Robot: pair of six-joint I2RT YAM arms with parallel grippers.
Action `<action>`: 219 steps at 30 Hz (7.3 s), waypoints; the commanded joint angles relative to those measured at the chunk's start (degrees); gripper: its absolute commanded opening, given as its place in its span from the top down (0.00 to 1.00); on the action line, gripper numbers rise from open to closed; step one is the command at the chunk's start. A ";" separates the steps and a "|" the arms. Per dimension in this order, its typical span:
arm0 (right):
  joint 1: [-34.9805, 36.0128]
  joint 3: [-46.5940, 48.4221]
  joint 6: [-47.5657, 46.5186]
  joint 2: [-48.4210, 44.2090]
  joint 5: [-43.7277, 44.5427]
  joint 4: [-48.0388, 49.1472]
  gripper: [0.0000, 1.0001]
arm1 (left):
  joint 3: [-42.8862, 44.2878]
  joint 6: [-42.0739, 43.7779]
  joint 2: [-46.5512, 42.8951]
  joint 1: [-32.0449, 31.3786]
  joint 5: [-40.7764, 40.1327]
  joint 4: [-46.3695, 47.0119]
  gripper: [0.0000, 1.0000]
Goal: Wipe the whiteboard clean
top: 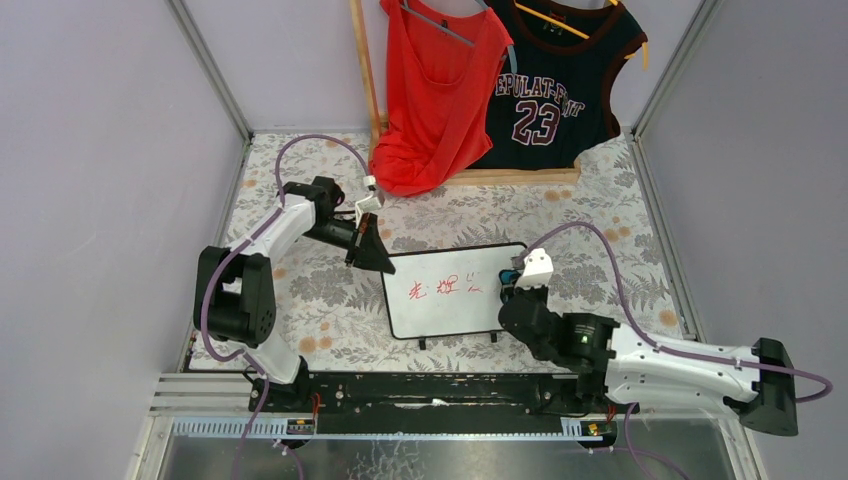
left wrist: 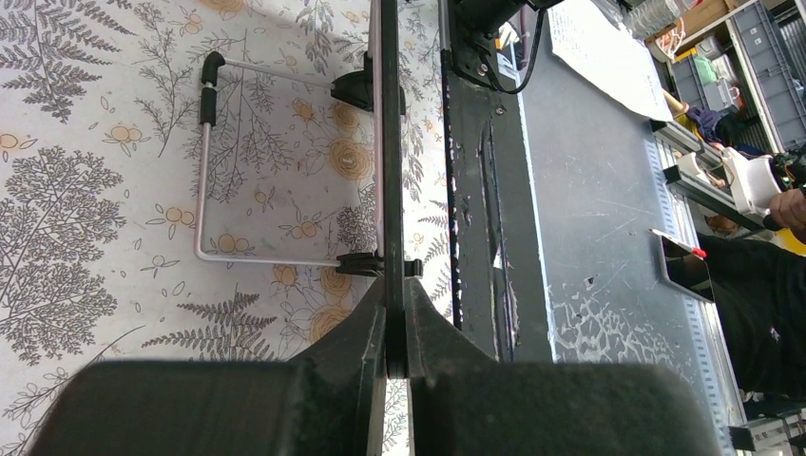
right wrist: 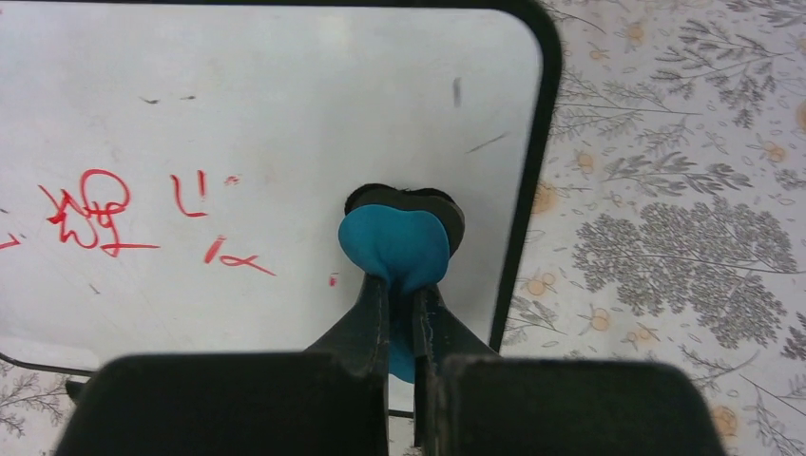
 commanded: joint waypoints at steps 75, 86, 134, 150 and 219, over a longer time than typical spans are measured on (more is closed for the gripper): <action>5.83 12.48 -4.33 21.93 -1.59 10.54 1.00 | -0.58 1.38 -0.04 -1.81 -4.65 -0.19 1.00; 6.54 7.52 3.78 17.08 4.76 1.17 1.00 | -0.42 1.37 0.28 -1.85 -4.53 -0.16 1.00; 9.35 2.93 24.35 4.44 12.34 -21.15 1.00 | 0.01 1.11 0.40 -2.10 -4.79 -0.14 1.00; 9.35 2.90 26.74 7.25 10.26 -21.18 1.00 | -0.44 1.28 0.47 -2.20 -4.79 -0.14 1.00; 9.35 20.54 -4.26 32.55 -0.66 14.43 1.00 | -0.73 1.33 -0.40 -2.36 -4.93 -0.45 1.00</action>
